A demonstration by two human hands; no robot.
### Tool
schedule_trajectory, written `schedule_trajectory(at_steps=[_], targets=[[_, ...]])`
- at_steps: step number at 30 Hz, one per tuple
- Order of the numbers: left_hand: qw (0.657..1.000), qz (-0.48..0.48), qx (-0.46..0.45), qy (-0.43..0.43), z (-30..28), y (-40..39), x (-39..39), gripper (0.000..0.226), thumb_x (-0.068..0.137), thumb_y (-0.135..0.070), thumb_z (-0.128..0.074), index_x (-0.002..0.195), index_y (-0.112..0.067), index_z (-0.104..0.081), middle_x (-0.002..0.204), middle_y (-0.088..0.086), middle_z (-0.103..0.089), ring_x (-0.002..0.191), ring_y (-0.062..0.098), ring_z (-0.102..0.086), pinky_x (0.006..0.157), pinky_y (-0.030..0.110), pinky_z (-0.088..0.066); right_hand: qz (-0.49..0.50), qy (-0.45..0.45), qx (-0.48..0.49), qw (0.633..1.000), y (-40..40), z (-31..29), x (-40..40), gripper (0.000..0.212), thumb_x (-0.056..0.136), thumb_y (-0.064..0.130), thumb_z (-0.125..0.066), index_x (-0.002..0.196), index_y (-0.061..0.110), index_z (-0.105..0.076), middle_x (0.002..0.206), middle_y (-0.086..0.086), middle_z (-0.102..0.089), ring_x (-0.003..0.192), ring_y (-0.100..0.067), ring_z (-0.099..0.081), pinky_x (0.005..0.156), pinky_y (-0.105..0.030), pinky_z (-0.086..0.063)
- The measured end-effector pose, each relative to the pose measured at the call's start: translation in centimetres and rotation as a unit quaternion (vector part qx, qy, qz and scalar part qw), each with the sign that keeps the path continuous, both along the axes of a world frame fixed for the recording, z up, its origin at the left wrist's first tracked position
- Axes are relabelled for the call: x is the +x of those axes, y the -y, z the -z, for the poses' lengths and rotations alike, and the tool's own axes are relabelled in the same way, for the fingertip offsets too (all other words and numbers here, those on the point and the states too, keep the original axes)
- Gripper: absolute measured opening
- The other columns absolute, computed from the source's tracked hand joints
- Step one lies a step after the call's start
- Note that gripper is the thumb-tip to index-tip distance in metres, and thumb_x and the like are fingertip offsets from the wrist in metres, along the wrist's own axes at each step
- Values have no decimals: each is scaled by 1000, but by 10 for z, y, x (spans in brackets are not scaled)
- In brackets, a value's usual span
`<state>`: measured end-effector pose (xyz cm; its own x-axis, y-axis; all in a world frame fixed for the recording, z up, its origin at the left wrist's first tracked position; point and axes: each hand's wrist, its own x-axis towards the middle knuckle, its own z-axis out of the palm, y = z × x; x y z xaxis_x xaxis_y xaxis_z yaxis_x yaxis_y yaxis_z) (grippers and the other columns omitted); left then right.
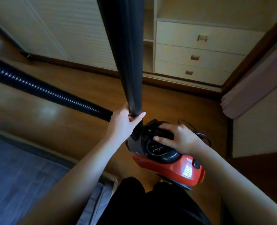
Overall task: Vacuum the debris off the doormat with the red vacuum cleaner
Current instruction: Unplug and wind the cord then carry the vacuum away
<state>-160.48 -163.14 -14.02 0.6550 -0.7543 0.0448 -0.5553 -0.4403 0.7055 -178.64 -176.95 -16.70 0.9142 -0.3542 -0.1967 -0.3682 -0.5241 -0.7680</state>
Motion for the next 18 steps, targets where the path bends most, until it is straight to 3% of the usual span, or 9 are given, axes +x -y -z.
schedule_trajectory(at_steps=[6,11,14,18], targets=[[997,-74,4,-20,0,7,46,36,87,-42,-71,109,-15,-62,97,-1,-73,91,17,-71,80,39,-59,-106,-5,-12,994,45,-9,74,56,80,76,-48,120,38,-60,96,14,-71,84,-3,-67,73,-34,-57],[991,-129,27,-15,4,-1,104,28,90,-44,-68,104,-27,-51,91,0,-71,82,18,-70,73,37,-59,-187,-21,-17,982,57,1,158,54,79,79,-46,117,43,-58,97,13,-72,85,-3,-68,75,-36,-58],[986,-165,30,-20,15,-11,151,30,90,-45,-68,111,-28,-54,97,-9,-69,90,13,-69,76,31,-59,-225,-38,-20,973,55,5,217,51,80,76,-48,119,44,-57,99,14,-71,87,-1,-67,76,-33,-59],[977,-210,2,-34,23,-32,217,27,90,-43,-68,109,-37,-49,90,-25,-56,95,7,-67,76,24,-58,-268,-51,-15,962,43,8,299,42,83,71,-51,119,49,-55,98,17,-71,87,-1,-67,75,-33,-59]])
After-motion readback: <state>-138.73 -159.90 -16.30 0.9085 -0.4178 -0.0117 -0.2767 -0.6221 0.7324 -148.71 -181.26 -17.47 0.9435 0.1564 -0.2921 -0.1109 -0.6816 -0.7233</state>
